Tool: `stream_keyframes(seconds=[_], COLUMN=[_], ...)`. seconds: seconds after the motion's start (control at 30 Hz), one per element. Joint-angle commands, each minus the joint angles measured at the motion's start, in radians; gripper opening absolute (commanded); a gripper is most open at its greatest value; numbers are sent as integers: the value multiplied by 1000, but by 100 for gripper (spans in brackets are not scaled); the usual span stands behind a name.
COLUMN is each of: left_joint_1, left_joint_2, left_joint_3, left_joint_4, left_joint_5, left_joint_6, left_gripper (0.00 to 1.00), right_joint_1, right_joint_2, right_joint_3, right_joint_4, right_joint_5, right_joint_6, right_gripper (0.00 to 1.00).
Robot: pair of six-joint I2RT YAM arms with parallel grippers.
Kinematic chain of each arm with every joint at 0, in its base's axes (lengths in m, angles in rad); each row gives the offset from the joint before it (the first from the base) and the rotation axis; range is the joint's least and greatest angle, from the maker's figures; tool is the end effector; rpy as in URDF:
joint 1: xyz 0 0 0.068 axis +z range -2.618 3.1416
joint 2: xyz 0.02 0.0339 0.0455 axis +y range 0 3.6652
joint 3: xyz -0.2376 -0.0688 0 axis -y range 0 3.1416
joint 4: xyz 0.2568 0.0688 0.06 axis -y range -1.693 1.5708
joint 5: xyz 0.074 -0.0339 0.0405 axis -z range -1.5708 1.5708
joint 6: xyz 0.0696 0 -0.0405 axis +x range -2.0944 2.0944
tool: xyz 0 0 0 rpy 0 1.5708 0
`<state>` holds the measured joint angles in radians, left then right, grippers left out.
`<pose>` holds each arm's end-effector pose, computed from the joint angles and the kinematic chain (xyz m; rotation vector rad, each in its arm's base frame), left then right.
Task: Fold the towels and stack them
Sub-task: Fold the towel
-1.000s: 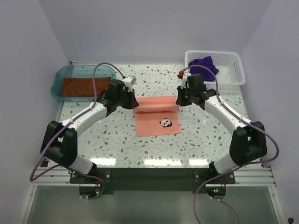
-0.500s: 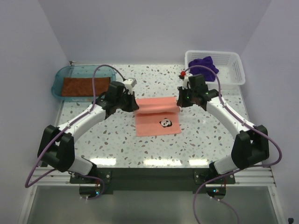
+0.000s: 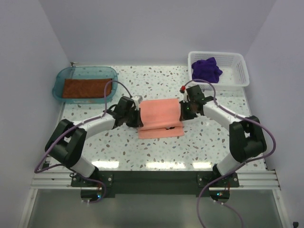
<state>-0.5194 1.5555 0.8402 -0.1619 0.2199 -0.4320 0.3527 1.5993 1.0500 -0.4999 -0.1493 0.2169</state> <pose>0.2879 -0.1821 0.1188 0.2123 2.5343 -0.6700 0.3233 0.1300 0.1443 -0.2331 2.6459 0.3897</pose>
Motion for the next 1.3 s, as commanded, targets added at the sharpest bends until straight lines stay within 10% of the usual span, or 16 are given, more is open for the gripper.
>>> stream_keyframes(seconds=[0.0, 0.27, 0.8, 1.27], left_joint_1=[16, 16, -40, -71], left_joint_2=[5, 11, -132, -184], left_joint_3=[-44, -78, -113, -69], left_joint_4=[-42, -19, -10, 47], left_joint_5=[-145, -142, -108, -103], left_joint_6=[7, 6, -57, -70], left_gripper=[0, 0, 60, 77], right_joint_1=[-35, -34, -8, 28], right_joint_2=[11, 31, -111, -312], right_joint_3=[-13, -42, -116, -242], right_joint_4=[-8, 9, 24, 84], right_joint_5=[148, 146, 27, 40], right_joint_6=[-24, -25, -1, 13], right_gripper=[0, 0, 39, 50])
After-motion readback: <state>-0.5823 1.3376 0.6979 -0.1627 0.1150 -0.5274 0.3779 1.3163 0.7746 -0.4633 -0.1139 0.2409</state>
